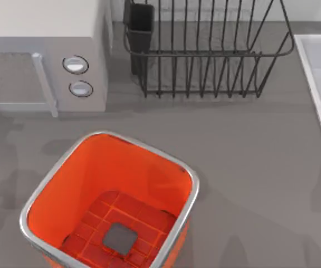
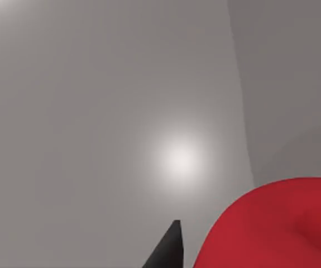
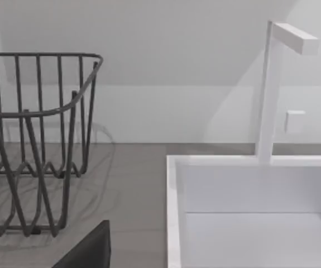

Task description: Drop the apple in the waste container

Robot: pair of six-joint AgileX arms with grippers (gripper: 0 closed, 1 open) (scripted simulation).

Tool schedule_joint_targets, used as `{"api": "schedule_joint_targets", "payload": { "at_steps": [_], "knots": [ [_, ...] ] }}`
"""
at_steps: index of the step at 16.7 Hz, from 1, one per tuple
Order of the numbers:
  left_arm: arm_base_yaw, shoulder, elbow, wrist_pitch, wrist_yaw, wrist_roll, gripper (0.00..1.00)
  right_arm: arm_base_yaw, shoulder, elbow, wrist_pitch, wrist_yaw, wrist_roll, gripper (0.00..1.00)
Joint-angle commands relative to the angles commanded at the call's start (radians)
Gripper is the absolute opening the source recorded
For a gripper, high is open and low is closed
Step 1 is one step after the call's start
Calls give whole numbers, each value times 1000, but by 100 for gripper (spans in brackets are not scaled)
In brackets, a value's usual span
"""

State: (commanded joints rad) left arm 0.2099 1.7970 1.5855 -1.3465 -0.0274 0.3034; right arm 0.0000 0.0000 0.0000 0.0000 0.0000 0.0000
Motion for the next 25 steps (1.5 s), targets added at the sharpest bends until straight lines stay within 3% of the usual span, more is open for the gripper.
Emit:
{"api": "schedule_joint_targets", "payload": {
  "at_steps": [3,7,18,25],
  "knots": [
    [-80,-21,-23,5,-33,-241,0,0,0,0,0,0,0,100],
    [-219,-50,-50,17,-87,-699,0,0,0,0,0,0,0,100],
    [-660,-88,-121,-10,-253,-2336,0,0,0,0,0,0,0,100],
    [-892,-89,-127,-55,-265,-3219,0,0,0,0,0,0,0,100]
  ]
}}
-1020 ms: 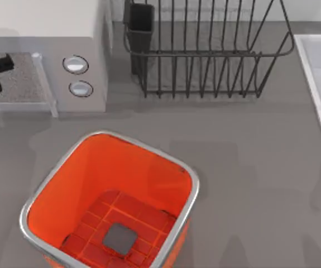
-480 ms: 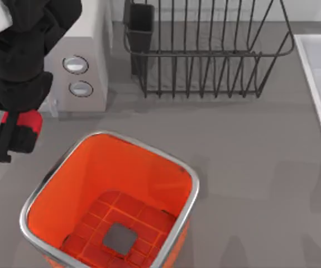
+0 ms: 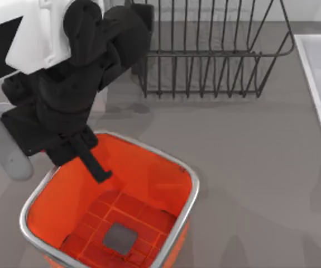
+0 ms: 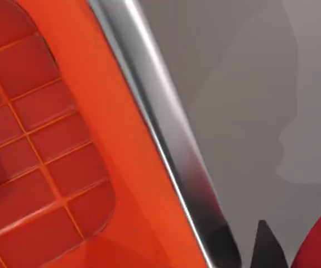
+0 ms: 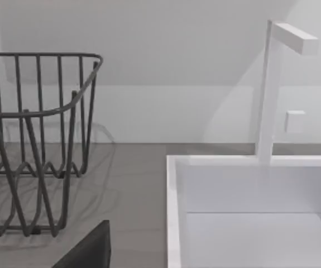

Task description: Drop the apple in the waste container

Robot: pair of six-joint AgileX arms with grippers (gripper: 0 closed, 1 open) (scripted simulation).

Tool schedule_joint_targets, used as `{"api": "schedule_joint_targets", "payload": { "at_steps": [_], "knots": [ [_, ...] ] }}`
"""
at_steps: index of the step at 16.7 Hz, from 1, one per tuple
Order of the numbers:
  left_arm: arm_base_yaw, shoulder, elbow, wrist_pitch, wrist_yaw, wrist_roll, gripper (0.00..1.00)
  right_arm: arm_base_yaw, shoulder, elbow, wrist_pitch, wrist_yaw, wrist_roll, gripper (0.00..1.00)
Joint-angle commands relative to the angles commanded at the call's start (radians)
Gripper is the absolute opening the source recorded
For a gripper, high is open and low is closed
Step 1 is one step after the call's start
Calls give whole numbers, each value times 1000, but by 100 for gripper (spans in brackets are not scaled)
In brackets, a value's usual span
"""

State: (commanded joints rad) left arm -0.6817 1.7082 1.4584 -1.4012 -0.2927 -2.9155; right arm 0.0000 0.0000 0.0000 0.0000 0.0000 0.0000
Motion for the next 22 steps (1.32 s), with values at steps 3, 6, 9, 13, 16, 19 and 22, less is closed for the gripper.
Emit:
{"api": "schedule_joint_targets", "payload": {
  "at_steps": [3,6,9,13,16,19,22],
  "knots": [
    [-75,2,12,-19,19,-321,0,0,0,0,0,0,0,100],
    [-134,8,27,-39,46,-588,0,0,0,0,0,0,0,100],
    [-178,19,45,-61,79,-806,0,0,0,0,0,0,0,100],
    [-218,34,69,-88,121,-1017,0,0,0,0,0,0,0,100],
    [-234,43,86,-103,145,-1110,0,0,0,0,0,0,0,100],
    [-240,47,95,-109,157,-1149,0,0,0,0,0,0,0,100],
    [-240,47,95,-109,157,-1149,0,0,0,0,0,0,0,100]
  ]
}}
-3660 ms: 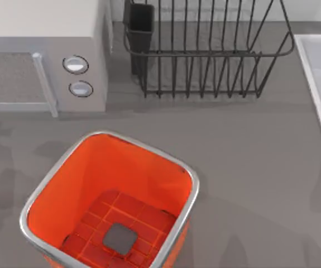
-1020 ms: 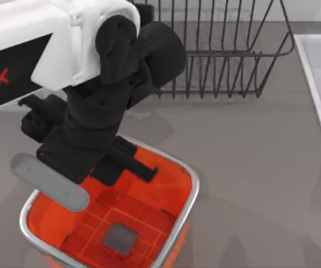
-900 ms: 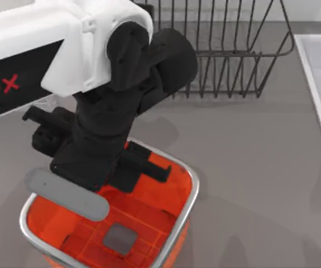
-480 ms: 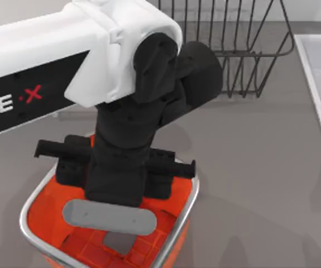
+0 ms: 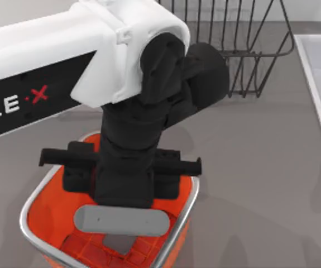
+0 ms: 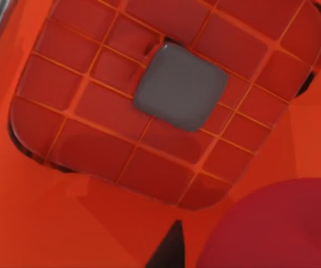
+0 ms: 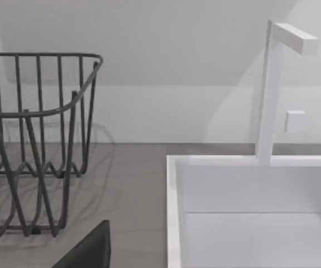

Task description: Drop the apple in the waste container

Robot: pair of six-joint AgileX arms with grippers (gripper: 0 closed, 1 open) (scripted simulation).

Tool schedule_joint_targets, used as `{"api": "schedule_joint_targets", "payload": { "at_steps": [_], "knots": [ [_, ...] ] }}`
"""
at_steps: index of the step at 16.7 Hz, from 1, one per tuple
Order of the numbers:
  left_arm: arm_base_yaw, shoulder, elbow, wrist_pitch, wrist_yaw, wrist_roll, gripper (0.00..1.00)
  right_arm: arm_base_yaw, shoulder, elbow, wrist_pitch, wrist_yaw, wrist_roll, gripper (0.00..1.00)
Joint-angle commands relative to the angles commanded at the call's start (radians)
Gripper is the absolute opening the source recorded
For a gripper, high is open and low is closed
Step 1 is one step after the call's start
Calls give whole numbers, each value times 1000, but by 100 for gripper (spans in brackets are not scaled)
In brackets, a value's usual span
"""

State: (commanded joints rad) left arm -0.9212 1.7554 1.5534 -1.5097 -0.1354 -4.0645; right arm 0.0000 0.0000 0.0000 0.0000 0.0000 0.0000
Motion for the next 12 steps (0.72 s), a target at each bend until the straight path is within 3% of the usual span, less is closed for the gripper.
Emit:
{"api": "schedule_joint_targets", "payload": {
  "at_steps": [5,12],
  "knots": [
    [6,-3,-16,14,-1,3,0,0,0,0,0,0,0,100],
    [19,-5,-149,154,-8,17,0,0,0,0,0,0,0,100]
  ]
}}
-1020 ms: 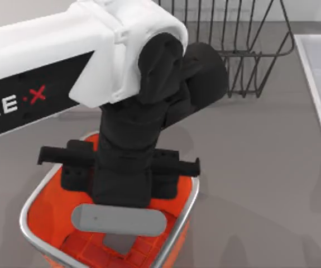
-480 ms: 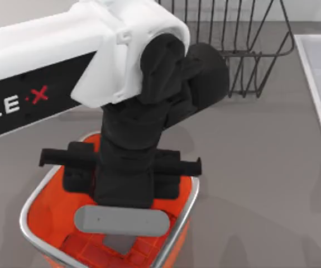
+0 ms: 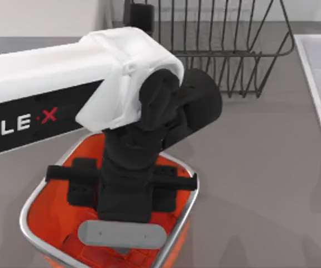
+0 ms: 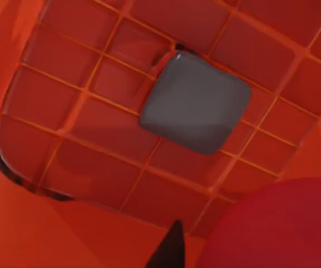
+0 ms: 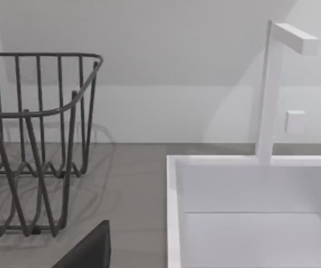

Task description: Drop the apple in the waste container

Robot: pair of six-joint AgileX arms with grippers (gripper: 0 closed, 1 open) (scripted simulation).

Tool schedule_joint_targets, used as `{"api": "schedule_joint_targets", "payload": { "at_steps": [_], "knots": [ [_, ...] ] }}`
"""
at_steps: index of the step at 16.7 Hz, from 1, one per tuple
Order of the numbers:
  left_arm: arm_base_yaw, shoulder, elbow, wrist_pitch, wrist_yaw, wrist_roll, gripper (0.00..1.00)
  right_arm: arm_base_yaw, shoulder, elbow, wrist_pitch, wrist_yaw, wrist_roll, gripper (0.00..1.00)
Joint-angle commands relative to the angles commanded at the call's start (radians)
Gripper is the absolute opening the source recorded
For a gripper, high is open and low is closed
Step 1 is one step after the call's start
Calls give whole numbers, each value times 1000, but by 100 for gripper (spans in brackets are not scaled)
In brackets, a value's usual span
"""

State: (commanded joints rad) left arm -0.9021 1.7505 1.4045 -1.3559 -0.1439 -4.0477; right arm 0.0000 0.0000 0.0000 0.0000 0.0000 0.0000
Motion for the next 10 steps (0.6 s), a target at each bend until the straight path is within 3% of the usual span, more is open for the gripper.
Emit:
{"api": "schedule_joint_targets", "payload": {
  "at_steps": [10],
  "knots": [
    [10,3,-128,126,5,12,0,0,0,0,0,0,0,100]
  ]
}}
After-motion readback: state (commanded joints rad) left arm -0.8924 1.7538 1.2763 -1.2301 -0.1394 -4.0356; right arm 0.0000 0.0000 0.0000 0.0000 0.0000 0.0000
